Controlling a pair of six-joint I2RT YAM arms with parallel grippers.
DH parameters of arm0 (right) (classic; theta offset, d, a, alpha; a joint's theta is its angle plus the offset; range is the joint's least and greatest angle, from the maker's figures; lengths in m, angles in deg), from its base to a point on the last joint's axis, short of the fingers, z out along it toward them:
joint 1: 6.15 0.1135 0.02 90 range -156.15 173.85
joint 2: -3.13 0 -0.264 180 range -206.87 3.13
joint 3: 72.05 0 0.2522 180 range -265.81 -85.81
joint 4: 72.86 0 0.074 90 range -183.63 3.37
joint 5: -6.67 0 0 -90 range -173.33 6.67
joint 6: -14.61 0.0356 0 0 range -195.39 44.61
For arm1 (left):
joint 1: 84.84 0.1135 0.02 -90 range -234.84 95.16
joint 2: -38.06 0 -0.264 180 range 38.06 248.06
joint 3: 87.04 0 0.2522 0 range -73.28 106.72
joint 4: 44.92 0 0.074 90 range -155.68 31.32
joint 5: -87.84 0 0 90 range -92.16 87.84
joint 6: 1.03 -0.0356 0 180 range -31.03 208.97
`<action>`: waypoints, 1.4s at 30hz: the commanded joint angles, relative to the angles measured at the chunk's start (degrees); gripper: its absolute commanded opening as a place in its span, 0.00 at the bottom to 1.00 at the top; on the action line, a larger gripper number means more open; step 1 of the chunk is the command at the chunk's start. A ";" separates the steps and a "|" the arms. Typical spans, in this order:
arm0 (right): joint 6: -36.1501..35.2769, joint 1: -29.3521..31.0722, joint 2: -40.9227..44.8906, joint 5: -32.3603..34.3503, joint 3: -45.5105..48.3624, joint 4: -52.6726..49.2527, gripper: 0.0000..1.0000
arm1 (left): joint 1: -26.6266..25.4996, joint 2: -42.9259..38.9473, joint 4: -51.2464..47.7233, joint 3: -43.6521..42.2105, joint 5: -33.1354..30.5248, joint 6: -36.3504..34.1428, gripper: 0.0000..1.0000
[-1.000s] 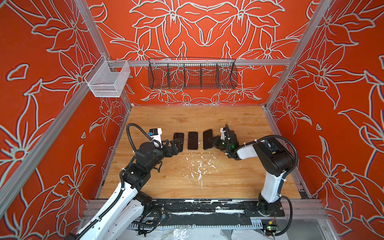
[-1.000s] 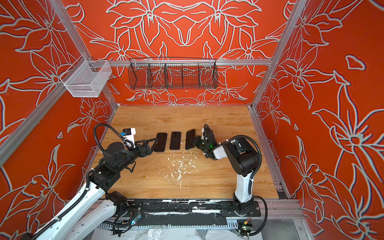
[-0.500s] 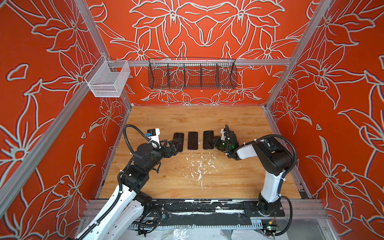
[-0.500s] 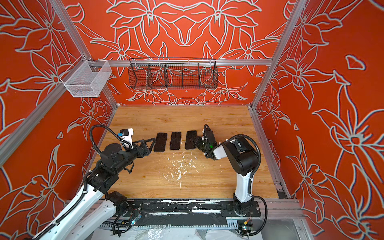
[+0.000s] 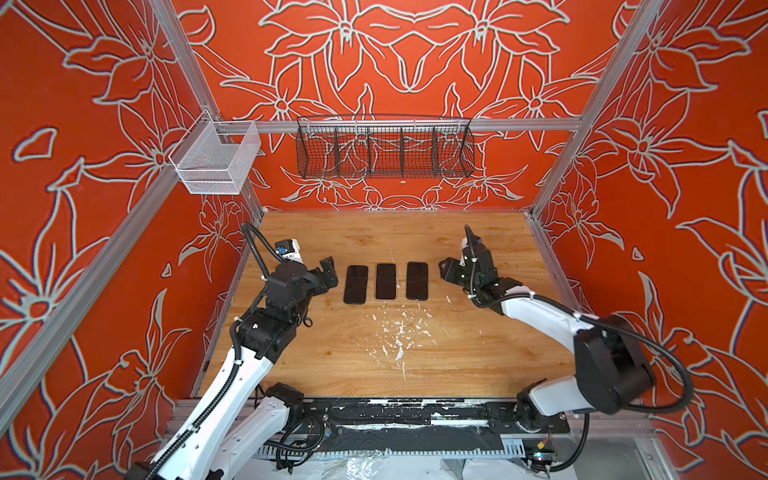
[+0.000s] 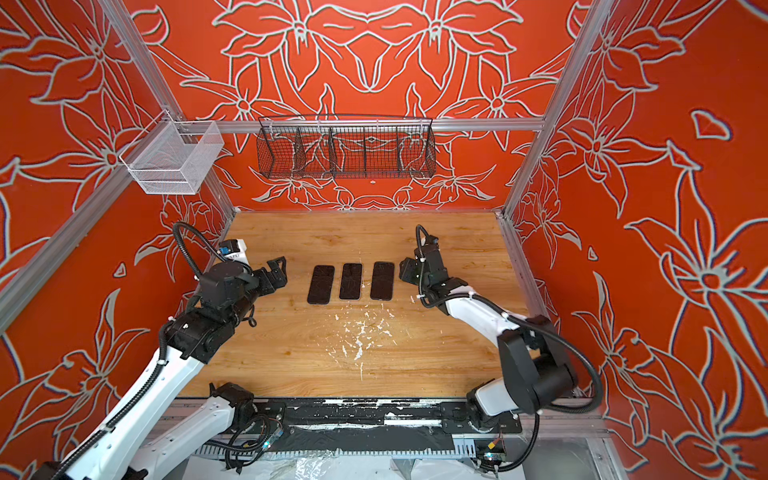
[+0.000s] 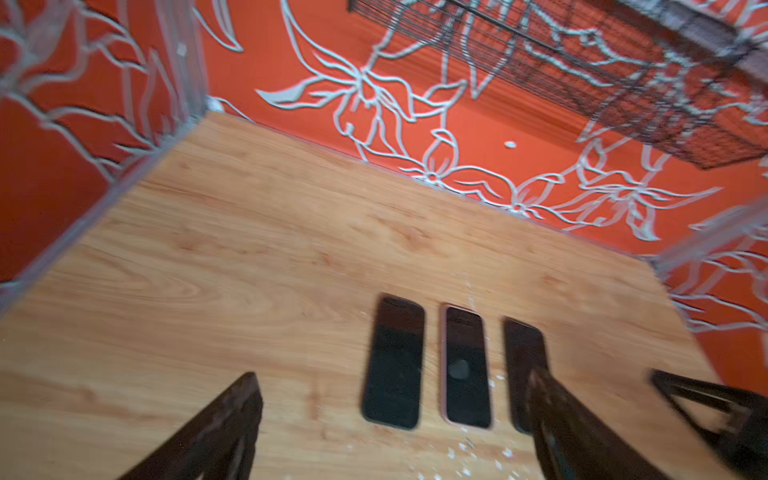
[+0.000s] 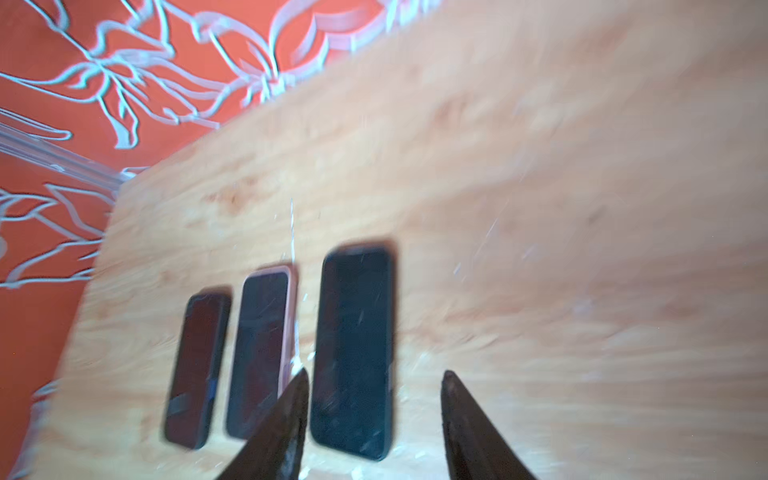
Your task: Put the phone into the phone case
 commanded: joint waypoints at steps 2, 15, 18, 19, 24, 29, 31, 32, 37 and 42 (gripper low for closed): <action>-19.10 -0.02 9.11 16.90 1.89 -4.75 0.53 | 5.37 2.40 5.56 -6.25 -6.89 -6.16 0.97; -33.94 -2.90 27.69 31.62 35.29 26.74 0.66 | 13.54 10.02 33.16 -26.18 -3.30 -10.94 0.97; -32.00 -4.96 24.11 29.89 38.92 31.32 0.67 | 15.30 13.94 43.86 -30.05 -1.19 -9.15 0.97; -32.36 -5.34 21.72 29.12 40.04 35.82 0.68 | 16.01 15.40 46.53 -30.62 1.87 -10.92 0.97; -39.89 -5.84 12.42 21.71 37.63 43.88 0.68 | 17.69 22.62 52.88 -29.34 8.97 -16.20 0.97; -44.77 -9.09 4.41 10.26 38.30 52.92 0.69 | 18.57 32.40 67.70 -32.42 21.66 -20.86 0.97; -41.80 -13.01 2.41 6.42 39.39 56.52 0.68 | 18.61 29.99 60.93 -30.67 23.07 -21.47 0.97; -40.60 -15.05 1.75 3.61 39.45 56.43 0.68 | 18.59 30.03 61.37 -30.87 24.25 -21.98 0.97; -38.66 -20.70 -1.92 -8.76 36.12 53.95 0.66 | 18.58 31.27 61.42 -29.94 20.62 -20.46 0.97; -35.89 -24.55 -2.72 -14.35 32.49 48.14 0.74 | 18.51 31.29 61.90 -30.20 20.25 -20.48 0.97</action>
